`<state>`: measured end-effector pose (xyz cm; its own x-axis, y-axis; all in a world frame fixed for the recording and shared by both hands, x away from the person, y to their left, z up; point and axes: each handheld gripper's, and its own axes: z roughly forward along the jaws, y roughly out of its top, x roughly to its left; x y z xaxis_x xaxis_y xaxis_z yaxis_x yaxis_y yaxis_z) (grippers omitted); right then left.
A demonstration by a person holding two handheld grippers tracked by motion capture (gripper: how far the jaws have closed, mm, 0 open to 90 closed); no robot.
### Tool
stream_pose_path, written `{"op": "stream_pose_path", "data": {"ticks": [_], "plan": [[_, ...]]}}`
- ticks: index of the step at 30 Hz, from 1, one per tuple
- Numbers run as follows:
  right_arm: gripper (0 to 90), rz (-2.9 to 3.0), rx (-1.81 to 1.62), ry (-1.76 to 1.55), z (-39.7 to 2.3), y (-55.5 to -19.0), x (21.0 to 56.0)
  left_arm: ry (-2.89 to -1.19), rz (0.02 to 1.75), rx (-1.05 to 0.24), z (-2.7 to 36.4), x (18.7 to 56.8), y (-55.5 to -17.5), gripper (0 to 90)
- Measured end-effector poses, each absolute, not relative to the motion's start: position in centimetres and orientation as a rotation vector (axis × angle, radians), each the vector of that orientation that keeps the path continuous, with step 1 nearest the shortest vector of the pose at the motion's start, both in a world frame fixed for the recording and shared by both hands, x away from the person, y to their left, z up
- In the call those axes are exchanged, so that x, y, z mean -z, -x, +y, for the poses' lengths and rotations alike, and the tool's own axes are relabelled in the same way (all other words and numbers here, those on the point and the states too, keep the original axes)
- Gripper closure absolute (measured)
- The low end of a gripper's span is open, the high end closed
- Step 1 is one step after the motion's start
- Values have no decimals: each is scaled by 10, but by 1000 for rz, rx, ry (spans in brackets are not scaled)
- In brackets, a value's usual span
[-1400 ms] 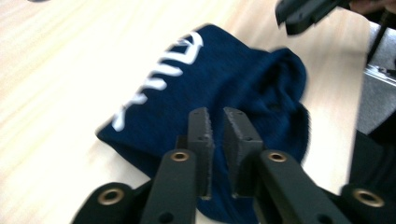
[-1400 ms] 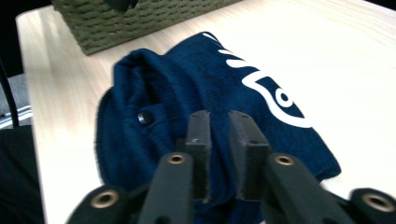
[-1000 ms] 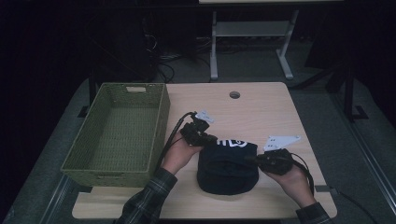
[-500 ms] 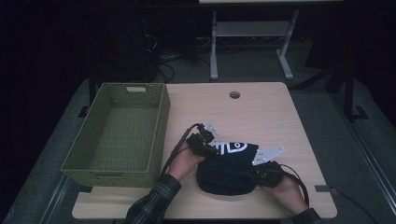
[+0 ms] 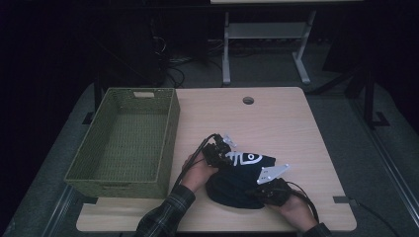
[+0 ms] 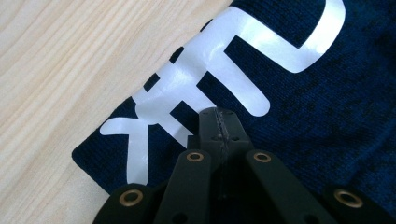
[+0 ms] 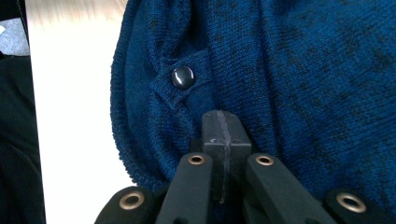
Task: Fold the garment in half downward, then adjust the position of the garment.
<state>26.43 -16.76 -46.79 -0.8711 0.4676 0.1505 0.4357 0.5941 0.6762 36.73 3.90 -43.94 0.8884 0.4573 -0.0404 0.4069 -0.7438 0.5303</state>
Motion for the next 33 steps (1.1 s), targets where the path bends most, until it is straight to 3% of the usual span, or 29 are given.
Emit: {"op": "stream_pose_path", "data": {"ticks": [5, 6, 13, 21, 28, 33], "plan": [[893, 2752, -1148, -775, -167, -263, 466, -2460, 648, -83, 45, 432, -369, 900], [835, 2740, -1154, -782, -168, -263, 464, -2432, 663, -76, 47, 430, -368, 900], [540, 2634, -1243, -820, -178, -262, 446, -2366, 687, -65, 66, 406, -362, 698], [312, 2519, -1237, -889, -194, -263, 437, -2350, 743, -63, 77, 402, -353, 402], [275, 2437, -1231, -971, -219, -262, 435, -2336, 811, -78, 87, 410, -349, 283], [252, 2383, -1192, -1036, -239, -262, 440, -2332, 844, -87, 90, 415, -351, 261]]}}
